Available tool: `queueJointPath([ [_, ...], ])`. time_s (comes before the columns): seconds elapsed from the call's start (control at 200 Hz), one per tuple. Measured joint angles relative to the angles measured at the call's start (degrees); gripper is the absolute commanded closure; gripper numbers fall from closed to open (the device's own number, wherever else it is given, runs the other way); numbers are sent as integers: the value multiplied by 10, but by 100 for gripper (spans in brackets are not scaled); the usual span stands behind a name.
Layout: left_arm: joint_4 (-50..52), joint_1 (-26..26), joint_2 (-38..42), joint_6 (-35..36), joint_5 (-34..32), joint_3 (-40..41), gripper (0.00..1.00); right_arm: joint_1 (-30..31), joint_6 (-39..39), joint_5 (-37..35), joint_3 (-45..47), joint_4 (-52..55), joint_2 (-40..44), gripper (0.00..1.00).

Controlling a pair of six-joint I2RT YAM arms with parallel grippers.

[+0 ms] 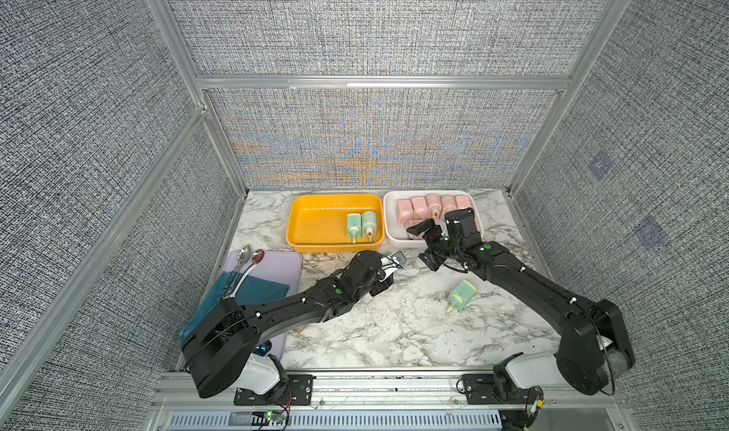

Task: Place the pencil sharpeners by color into the storage box
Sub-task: Place the pencil sharpener in the storage box.

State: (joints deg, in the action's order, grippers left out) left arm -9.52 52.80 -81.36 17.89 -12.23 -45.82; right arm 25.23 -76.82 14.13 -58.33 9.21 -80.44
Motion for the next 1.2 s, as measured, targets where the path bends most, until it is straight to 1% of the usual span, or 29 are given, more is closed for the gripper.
queueJointPath([
  [0.175,-11,-37,22,-61,-7,10,100,31,79,-66,2,-28,36,1],
  [0.275,-13,-58,34,-95,-10,17,100,56,157,-114,7,-57,56,1],
  [0.37,-14,-73,43,-122,-11,20,100,64,231,-144,21,-83,67,1],
  [0.53,-14,-87,50,-150,-2,15,100,83,349,-184,54,-116,73,1],
  [0.625,-14,-91,55,-160,-3,10,100,104,400,-214,62,-127,72,1],
  [0.726,-12,-97,63,-170,-12,10,100,116,436,-231,73,-152,78,1],
  [0.871,-10,-110,64,-183,-34,7,100,131,475,-237,103,-194,100,1],
  [1.066,-6,-126,45,-202,-75,-17,100,143,525,-228,93,-210,105,1],
  [1.201,-6,-141,32,-209,-88,-23,100,149,543,-230,95,-211,112,1],
])
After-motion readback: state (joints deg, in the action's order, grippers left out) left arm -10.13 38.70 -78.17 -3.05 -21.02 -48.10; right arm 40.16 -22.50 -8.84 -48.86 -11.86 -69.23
